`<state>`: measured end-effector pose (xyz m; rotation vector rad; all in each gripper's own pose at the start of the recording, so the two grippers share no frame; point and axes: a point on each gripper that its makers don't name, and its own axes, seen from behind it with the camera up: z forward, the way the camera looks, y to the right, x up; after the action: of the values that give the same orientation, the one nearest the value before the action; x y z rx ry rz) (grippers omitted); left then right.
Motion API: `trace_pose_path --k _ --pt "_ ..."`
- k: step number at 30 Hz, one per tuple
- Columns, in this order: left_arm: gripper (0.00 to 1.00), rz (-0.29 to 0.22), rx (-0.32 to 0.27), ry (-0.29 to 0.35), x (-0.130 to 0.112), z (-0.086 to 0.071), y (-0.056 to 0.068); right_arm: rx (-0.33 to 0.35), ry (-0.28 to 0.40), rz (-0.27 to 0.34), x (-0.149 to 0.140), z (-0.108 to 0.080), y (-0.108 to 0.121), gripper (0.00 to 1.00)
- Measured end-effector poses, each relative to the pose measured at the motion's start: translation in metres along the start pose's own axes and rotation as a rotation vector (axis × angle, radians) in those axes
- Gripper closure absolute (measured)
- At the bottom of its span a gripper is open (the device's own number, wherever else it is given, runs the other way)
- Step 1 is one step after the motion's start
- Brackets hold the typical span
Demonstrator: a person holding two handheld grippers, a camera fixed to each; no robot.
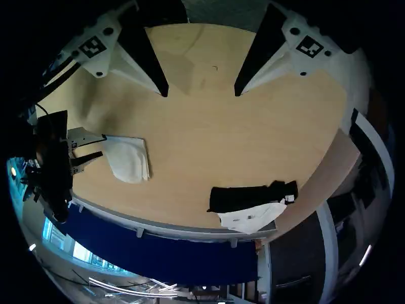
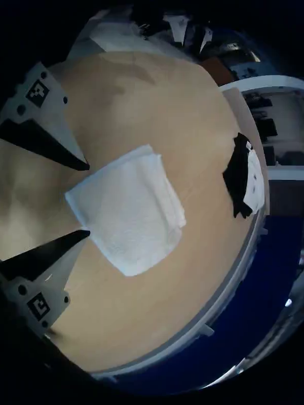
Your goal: Fold towel
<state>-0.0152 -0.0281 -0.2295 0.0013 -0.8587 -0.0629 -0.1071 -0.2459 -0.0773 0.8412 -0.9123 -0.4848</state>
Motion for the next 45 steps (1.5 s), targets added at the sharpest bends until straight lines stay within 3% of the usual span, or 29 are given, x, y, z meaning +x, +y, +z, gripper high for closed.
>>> trace_pose_path --k 6,10,19,21,29,36,45 --pt "0.03 0.007 0.0 -0.001 0.0 0.001 0.0 0.002 -0.02 0.009 -0.013 0.0 -0.002 0.13" --pt "0.03 0.007 0.0 -0.002 -0.001 0.002 0.001 0.01 -0.03 0.013 -0.019 0.004 -0.004 0.21" --pt "0.03 0.008 0.001 -0.002 0.0 0.003 0.0 0.024 -0.025 0.065 -0.021 0.011 -0.005 0.5" --pt "0.03 0.007 0.001 -0.002 0.0 0.004 0.0 0.022 -0.022 0.078 -0.02 0.012 -0.003 0.62" --pt "0.03 0.012 0.001 -0.005 0.0 0.007 0.003 0.018 -0.014 0.089 -0.019 0.012 -0.002 0.93" --pt "0.03 0.017 0.0 -0.005 0.0 0.006 0.006 0.014 0.014 0.076 -0.011 0.007 0.002 0.95" --pt "0.03 0.029 -0.012 0.004 0.01 0.005 0.011 -0.023 0.095 0.038 0.029 -0.024 0.022 0.95"
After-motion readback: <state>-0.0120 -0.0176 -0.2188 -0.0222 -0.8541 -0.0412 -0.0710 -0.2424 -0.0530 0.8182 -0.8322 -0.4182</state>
